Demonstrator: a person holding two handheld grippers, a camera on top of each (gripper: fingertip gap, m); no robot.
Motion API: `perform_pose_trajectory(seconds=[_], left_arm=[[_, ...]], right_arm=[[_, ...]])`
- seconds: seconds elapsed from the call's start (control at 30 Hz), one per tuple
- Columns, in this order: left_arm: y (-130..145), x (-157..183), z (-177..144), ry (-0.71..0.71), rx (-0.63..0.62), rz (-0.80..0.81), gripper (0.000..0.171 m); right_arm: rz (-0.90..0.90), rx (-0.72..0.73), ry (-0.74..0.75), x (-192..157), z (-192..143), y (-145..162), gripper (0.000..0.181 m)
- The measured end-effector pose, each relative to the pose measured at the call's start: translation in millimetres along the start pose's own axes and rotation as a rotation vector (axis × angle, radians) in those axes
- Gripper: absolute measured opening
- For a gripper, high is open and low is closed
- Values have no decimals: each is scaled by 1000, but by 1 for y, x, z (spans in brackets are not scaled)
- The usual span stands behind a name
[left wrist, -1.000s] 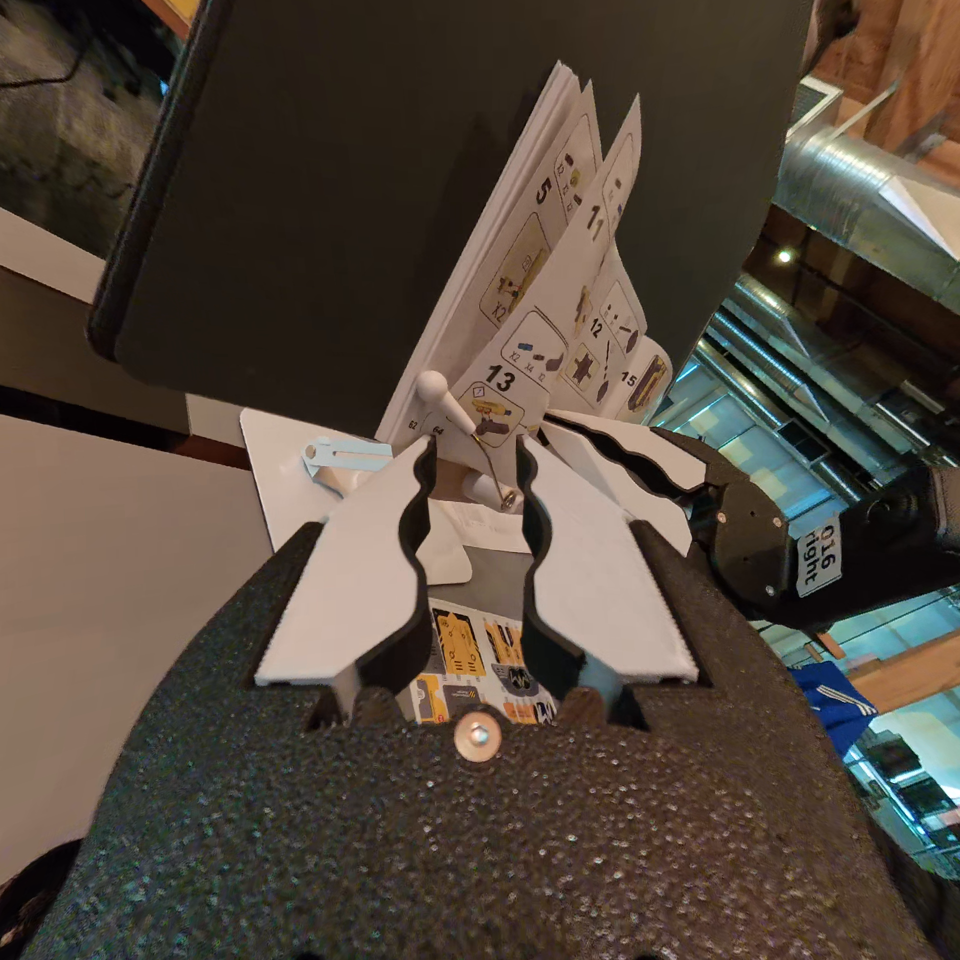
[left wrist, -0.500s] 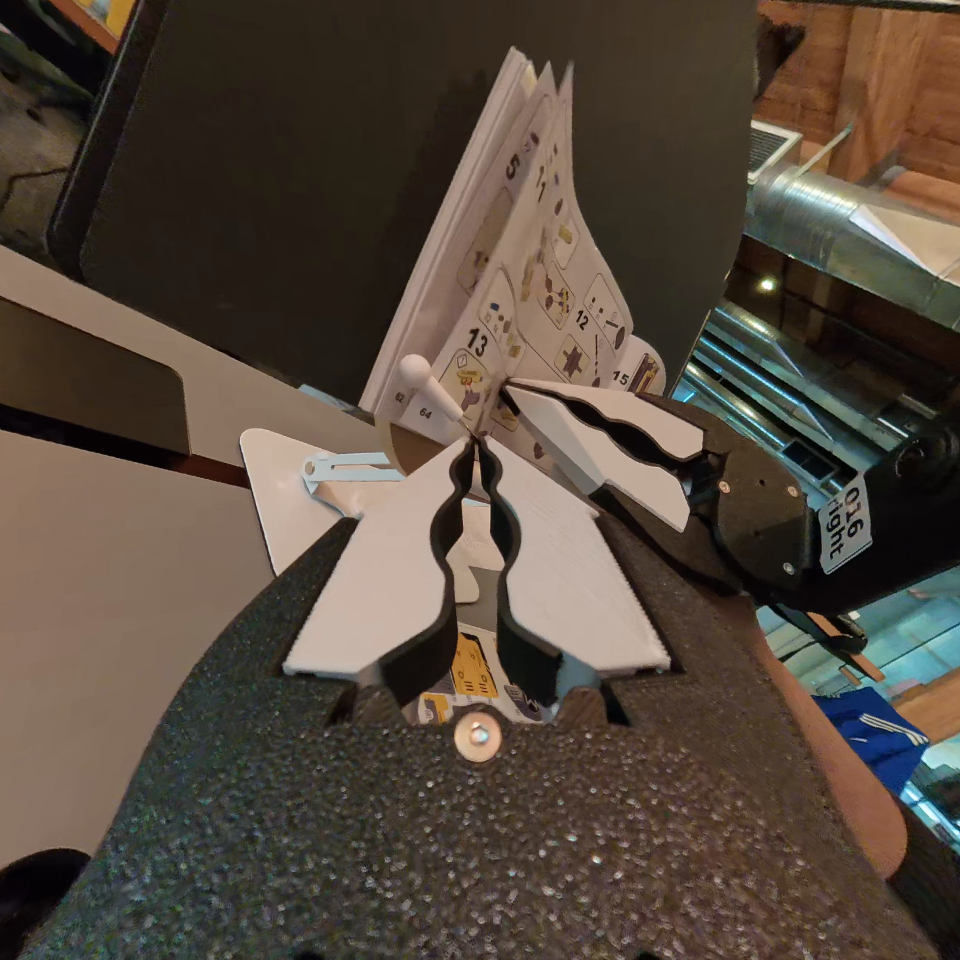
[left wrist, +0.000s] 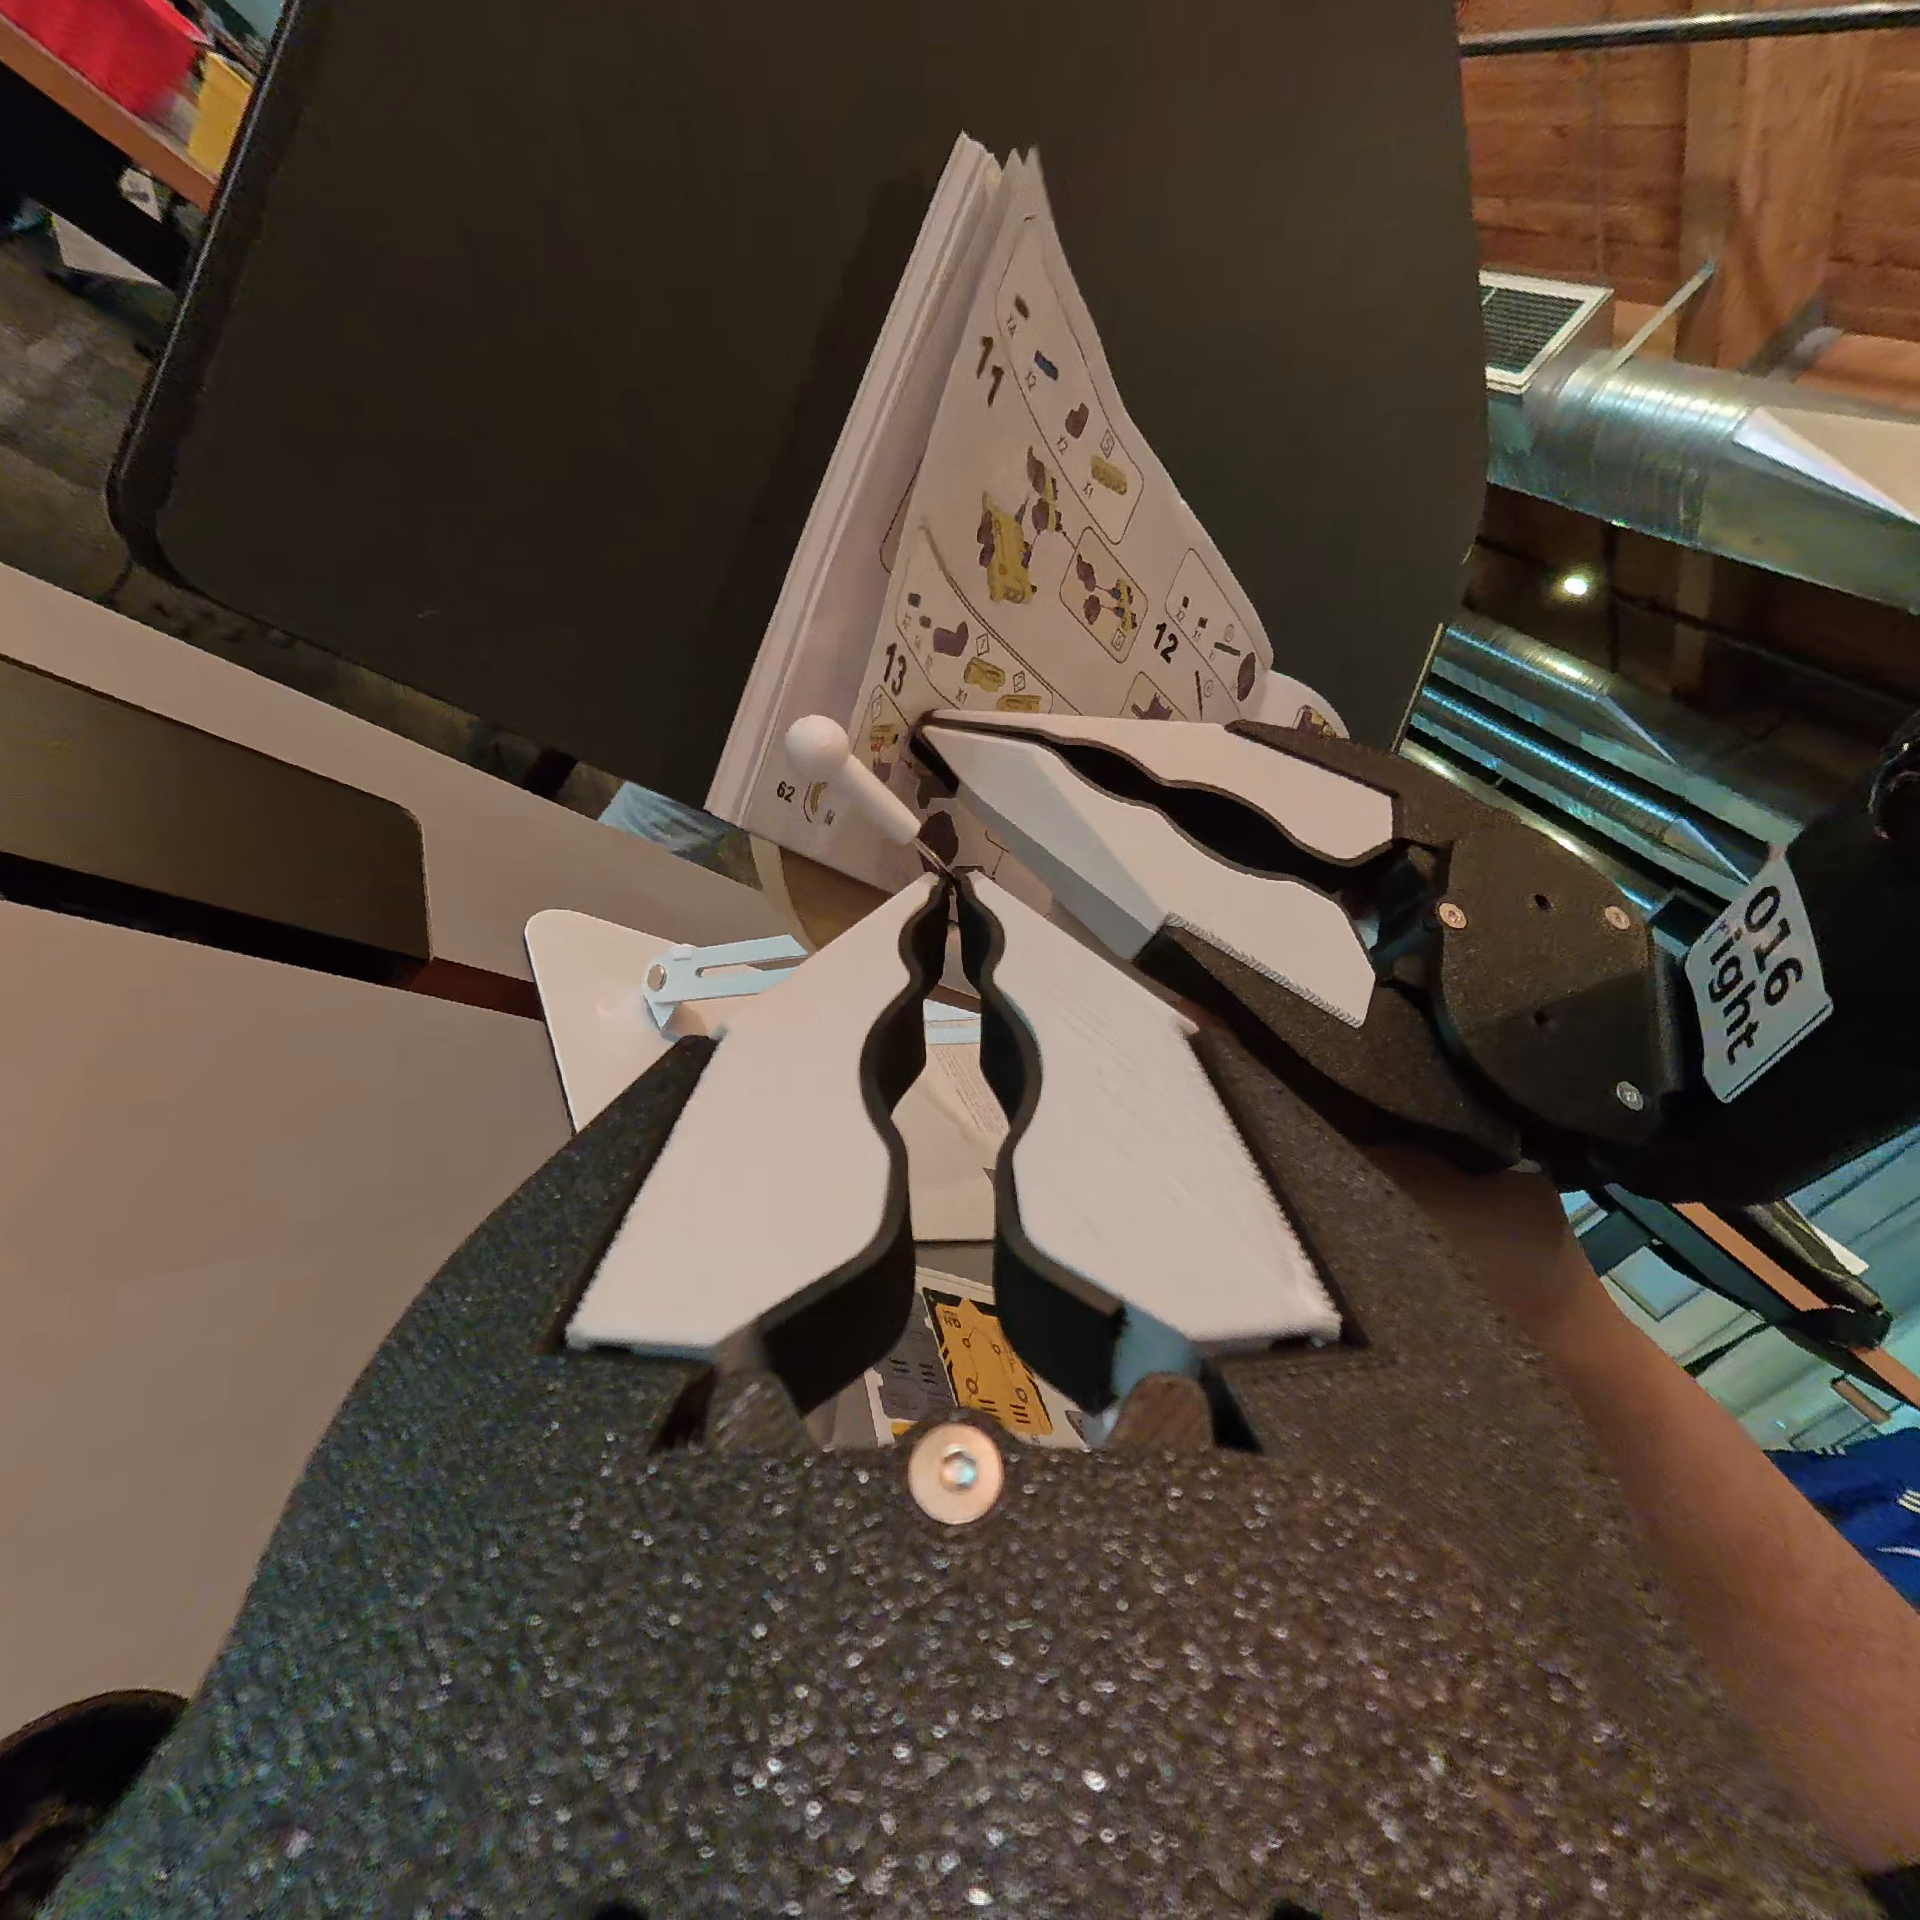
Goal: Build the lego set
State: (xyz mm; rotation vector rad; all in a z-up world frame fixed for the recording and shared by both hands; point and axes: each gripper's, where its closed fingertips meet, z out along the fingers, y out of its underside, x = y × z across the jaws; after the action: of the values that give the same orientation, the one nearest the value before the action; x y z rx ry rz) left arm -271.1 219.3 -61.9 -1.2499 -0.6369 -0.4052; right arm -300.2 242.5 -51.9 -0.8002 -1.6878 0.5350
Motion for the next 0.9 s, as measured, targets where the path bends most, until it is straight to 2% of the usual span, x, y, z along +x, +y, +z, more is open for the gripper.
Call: perform_pose_trajectory(seconds=[0.2,0.37,0.4,0.53,0.73,0.9], left_arm=[[0,2,0,5,4,31,0],[0,2,-1,-7,14,68,0],[-2,8,-2,31,32,73,0],[2,15,5,39,-30,99,0],[-6,4,1,23,3,43,0],[-14,4,-3,5,39,42,0]], right_arm=[[49,14,-34,-1,2,-2,0],[225,33,-132,-1,3,-4,0],[242,33,-141,-1,3,-3,0],[197,21,-114,0,8,-2,0],[164,2,-111,-2,9,-3,0],[164,54,-93,7,-11,-16,0]])
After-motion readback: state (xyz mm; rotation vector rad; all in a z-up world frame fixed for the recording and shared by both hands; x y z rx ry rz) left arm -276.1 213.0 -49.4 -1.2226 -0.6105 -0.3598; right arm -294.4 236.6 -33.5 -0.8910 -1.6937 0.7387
